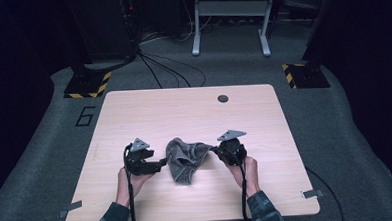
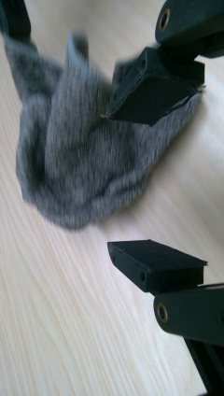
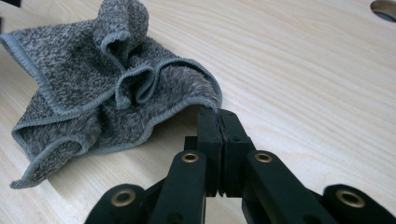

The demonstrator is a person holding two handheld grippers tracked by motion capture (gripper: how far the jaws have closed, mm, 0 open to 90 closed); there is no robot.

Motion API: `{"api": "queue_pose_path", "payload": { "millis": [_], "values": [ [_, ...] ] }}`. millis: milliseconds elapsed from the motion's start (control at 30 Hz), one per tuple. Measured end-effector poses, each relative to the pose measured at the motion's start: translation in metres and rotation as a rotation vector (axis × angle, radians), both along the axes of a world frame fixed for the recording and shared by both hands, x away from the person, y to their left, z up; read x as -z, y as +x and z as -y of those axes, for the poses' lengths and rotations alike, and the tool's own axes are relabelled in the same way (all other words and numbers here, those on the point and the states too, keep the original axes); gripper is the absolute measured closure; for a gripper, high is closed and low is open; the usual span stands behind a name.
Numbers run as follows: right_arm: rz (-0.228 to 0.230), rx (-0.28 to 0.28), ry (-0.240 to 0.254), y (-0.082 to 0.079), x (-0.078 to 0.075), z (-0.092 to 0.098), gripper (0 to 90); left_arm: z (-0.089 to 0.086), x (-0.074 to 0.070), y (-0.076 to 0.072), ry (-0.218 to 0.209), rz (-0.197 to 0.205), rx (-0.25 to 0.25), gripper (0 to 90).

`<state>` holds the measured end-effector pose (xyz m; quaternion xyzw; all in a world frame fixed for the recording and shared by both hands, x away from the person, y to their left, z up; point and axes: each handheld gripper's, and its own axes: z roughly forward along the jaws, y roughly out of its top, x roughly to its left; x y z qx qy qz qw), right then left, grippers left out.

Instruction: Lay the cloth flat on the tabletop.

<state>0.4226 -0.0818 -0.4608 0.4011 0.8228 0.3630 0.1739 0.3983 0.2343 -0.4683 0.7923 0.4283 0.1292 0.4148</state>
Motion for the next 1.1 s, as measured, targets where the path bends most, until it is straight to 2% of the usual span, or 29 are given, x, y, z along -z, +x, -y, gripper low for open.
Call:
{"api": "queue_pose_path", "payload": {
  "millis": [33,67,100,133,167,200,267,333,367,400,533,600,633,733,833,867,967,1100],
  "values": [
    [-0.004,0.011,0.001,-0.002,0.002,-0.001,89.0,0.008,-0.002,-0.004,-0.012,-0.001,0.034,28.5],
    [-0.004,0.011,0.001,-0.002,0.002,-0.001,89.0,0.008,-0.002,-0.004,-0.012,-0.001,0.034,28.2],
    [0.001,0.004,-0.005,-0.002,0.002,0.0,88.9,0.015,-0.002,-0.006,-0.014,0.013,0.046,28.2],
    [-0.008,0.013,-0.001,-0.004,0.002,-0.001,89.0,0.021,-0.003,-0.007,-0.014,0.01,0.066,27.9],
    [0.003,-0.001,-0.013,-0.006,0.003,0.001,89.0,0.03,-0.004,-0.008,-0.002,0.018,0.096,28.0],
    [-0.007,0.019,0.001,-0.007,0.003,-0.001,89.0,0.035,-0.002,-0.008,-0.007,0.018,0.103,28.2],
    [0.002,0.018,-0.005,-0.007,0.003,0.0,89.0,0.04,0.0,-0.006,0.0,0.024,0.113,29.1],
    [0.0,0.019,-0.007,-0.009,0.003,0.002,89.0,0.047,0.006,-0.001,-0.016,0.015,0.108,37.6],
    [-0.003,0.017,-0.007,-0.009,0.004,0.003,89.0,0.048,0.008,0.002,0.004,0.028,0.111,44.6],
    [-0.001,0.019,-0.011,-0.009,0.004,0.004,89.0,0.048,0.009,0.003,0.004,0.027,0.102,49.8],
    [-0.014,0.032,-0.019,-0.014,0.006,0.011,89.0,0.046,0.012,0.008,-0.005,0.037,0.071,70.2],
    [-0.019,0.037,-0.017,-0.015,0.007,0.013,89.0,0.045,0.013,0.009,-0.008,0.033,0.065,73.5],
    [-0.013,0.035,-0.013,-0.017,0.008,0.018,89.0,0.042,0.014,0.011,-0.013,0.034,0.052,79.1],
    [-0.016,0.05,-0.006,-0.019,0.009,0.025,89.1,0.038,0.015,0.013,-0.023,0.03,0.04,83.1],
    [-0.032,0.067,0.0,-0.022,0.009,0.031,89.0,0.031,0.015,0.015,-0.027,0.023,0.022,84.4],
    [-0.022,0.064,-0.004,-0.022,0.009,0.032,89.1,0.03,0.016,0.015,-0.035,0.021,0.013,84.5],
    [-0.03,0.077,0.0,-0.024,0.01,0.035,89.0,0.026,0.017,0.017,-0.038,0.021,0.006,84.6],
    [-0.034,0.111,-0.03,-0.032,0.01,0.046,89.0,0.017,0.02,0.02,-0.061,0.002,-0.011,84.0]
  ]
}}
